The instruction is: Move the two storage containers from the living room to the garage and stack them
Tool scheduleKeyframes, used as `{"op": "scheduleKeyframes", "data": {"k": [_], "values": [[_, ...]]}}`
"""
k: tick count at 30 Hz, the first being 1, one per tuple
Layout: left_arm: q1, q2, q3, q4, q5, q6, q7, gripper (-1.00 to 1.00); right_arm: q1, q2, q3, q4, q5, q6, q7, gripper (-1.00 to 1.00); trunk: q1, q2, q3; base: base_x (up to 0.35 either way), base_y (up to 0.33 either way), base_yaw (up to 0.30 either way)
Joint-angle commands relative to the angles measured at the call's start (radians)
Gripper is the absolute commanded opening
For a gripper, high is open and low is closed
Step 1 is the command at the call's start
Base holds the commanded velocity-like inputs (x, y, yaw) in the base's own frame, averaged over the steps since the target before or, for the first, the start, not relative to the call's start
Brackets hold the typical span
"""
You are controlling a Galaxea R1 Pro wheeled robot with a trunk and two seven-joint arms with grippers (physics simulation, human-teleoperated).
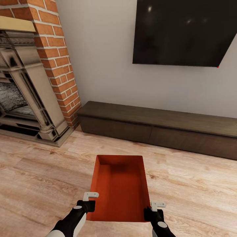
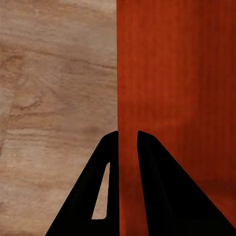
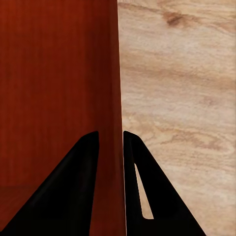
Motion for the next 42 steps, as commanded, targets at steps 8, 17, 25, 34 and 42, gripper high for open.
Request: {"op": "scheduleKeyframes", "data": {"k": [8, 17, 25, 34, 42], "values": [[-0.001, -0.005, -0.01, -0.005, 0.002, 0.005, -0.003, -1.0, 0.0, 0.001, 0.0, 0.019, 0.002, 0.021, 0.005, -1.0, 0.0, 0.0, -0.001, 0.0, 0.0, 0.0], [-0.001, -0.005, -0.01, -0.005, 0.002, 0.007, -0.003, -1.0, 0.0, 0.001, 0.001, 0.019, 0.002, 0.021, 0.005, -1.0, 0.0, 0.0, -0.001, 0.0, 0.0, 0.0], [-0.001, -0.009, -0.01, -0.005, 0.002, 0.011, -0.002, -1.0, 0.0, 0.0, 0.001, 0.019, 0.002, 0.022, 0.005, -1.0, 0.0, 0.0, -0.001, 0.0, 0.0, 0.0], [-0.001, -0.008, -0.01, -0.005, 0.001, 0.012, -0.002, -1.0, 0.0, 0.0, 0.001, 0.019, 0.002, 0.022, 0.005, -1.0, 0.0, 0.0, -0.001, 0.0, 0.0, 0.0], [-0.001, -0.008, -0.01, -0.005, 0.002, 0.012, -0.003, -1.0, 0.0, 0.0, 0.001, 0.019, 0.002, 0.022, 0.005, -1.0, -0.019, 0.035, 0.015, 0.0, 0.0, 0.0]]}}
